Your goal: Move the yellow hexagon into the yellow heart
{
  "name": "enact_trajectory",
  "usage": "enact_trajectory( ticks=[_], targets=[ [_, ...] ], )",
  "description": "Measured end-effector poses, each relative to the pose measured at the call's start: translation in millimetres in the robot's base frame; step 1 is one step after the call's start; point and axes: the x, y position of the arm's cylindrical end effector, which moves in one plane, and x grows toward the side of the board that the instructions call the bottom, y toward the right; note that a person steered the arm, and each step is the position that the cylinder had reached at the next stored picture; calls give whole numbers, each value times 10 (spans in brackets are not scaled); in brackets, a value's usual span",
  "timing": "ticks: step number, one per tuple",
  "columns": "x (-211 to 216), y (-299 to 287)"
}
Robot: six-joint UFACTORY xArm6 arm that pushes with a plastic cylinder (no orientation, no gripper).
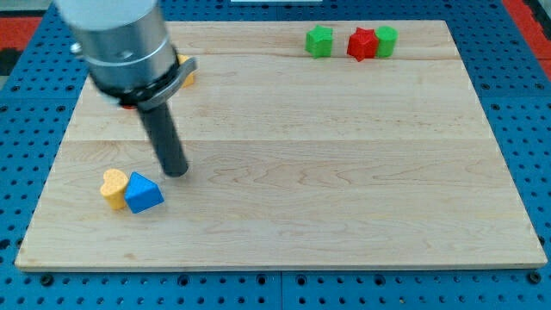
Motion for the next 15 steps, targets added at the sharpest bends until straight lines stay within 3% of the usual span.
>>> enact_trajectory(
  ticks=[2,3,4,5,8,10,11,13,14,15],
  targets=[
    [-1366,161],
    [-1784,80],
    [-1943,-241],
    [-1791,-600],
    [-983,-469],
    [-1160,-55],
    [-1026,158],
    [-401,17],
    [-647,188],
    [-645,-198]
  ],
)
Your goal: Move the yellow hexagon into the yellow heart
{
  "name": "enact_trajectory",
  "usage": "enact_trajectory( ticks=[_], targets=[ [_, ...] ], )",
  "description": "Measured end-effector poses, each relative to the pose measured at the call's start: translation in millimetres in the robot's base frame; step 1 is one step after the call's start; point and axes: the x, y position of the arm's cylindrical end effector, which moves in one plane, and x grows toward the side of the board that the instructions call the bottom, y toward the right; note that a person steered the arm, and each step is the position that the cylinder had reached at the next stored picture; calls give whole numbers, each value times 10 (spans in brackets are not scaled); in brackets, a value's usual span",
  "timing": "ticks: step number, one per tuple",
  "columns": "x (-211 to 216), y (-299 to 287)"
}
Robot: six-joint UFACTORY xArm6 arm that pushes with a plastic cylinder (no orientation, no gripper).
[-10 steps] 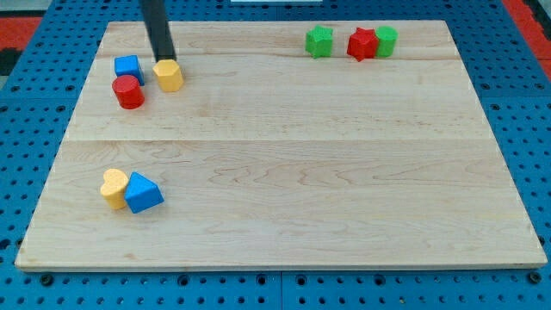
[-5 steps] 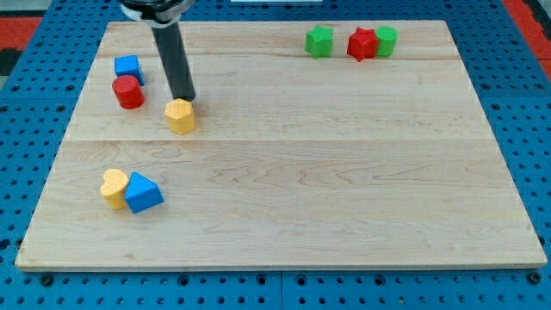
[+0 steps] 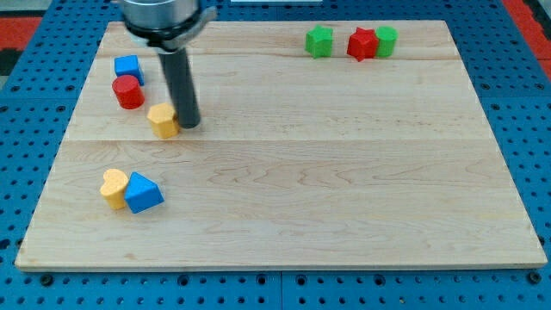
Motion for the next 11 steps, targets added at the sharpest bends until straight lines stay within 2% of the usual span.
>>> enact_trajectory(
  ticks=[1,2,4,6,7,8,9,11],
  targets=[
    [-94,68],
    [-110,-308],
    [456,-345],
    [154,-192],
    [-88,-365],
    [-204,-773],
    [-58,-883],
    [557,-743]
  ],
)
